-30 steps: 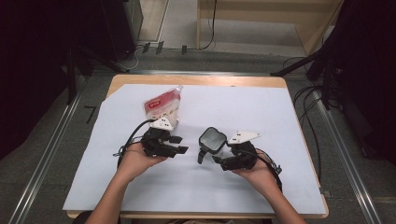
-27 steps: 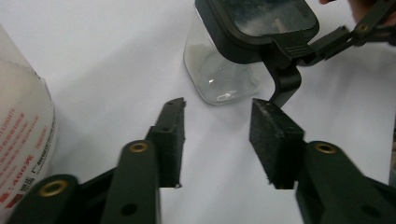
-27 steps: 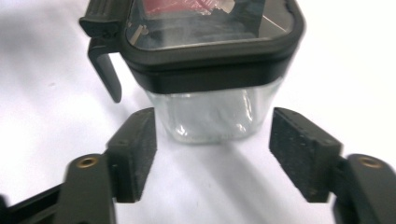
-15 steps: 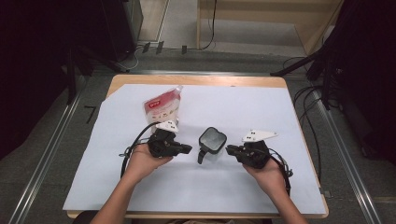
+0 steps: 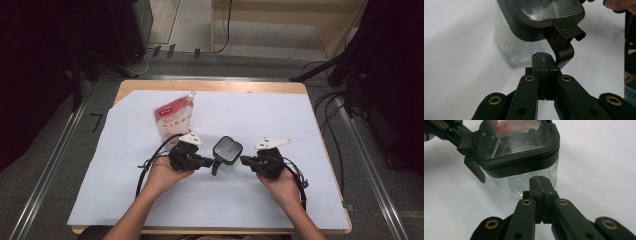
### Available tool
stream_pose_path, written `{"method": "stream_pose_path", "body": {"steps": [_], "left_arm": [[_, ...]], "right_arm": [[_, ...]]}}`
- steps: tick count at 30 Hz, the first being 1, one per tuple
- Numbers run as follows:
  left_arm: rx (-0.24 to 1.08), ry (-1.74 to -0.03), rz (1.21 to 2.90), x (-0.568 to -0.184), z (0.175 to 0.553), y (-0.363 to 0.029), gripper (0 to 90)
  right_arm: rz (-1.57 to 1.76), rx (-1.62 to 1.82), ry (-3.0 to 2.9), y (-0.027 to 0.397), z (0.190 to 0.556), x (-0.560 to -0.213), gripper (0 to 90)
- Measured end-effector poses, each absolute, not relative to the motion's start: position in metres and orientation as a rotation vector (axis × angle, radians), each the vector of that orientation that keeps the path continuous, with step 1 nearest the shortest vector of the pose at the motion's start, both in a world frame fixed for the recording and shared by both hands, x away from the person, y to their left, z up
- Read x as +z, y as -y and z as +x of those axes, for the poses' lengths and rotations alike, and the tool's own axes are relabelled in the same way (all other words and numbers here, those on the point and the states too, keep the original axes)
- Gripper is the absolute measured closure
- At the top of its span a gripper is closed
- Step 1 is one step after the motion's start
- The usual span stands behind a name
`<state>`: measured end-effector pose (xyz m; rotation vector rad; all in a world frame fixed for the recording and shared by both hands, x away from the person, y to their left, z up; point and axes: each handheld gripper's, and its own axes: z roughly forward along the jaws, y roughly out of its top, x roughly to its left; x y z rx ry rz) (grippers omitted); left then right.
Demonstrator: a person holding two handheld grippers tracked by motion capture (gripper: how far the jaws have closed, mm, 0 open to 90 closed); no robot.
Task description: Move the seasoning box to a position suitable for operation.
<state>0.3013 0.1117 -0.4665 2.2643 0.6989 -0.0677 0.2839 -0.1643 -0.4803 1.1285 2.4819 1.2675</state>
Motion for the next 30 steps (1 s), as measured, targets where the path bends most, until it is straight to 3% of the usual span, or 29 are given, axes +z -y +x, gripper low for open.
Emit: {"method": "stream_pose_path", "body": {"steps": [30], "left_arm": [[-0.109,-0.665,2.255,-0.472,0.288,-0.085,90.0]], "right_arm": [[1.155,1.247,-2.451,0.149,0.293,-0.487,90.0]]}}
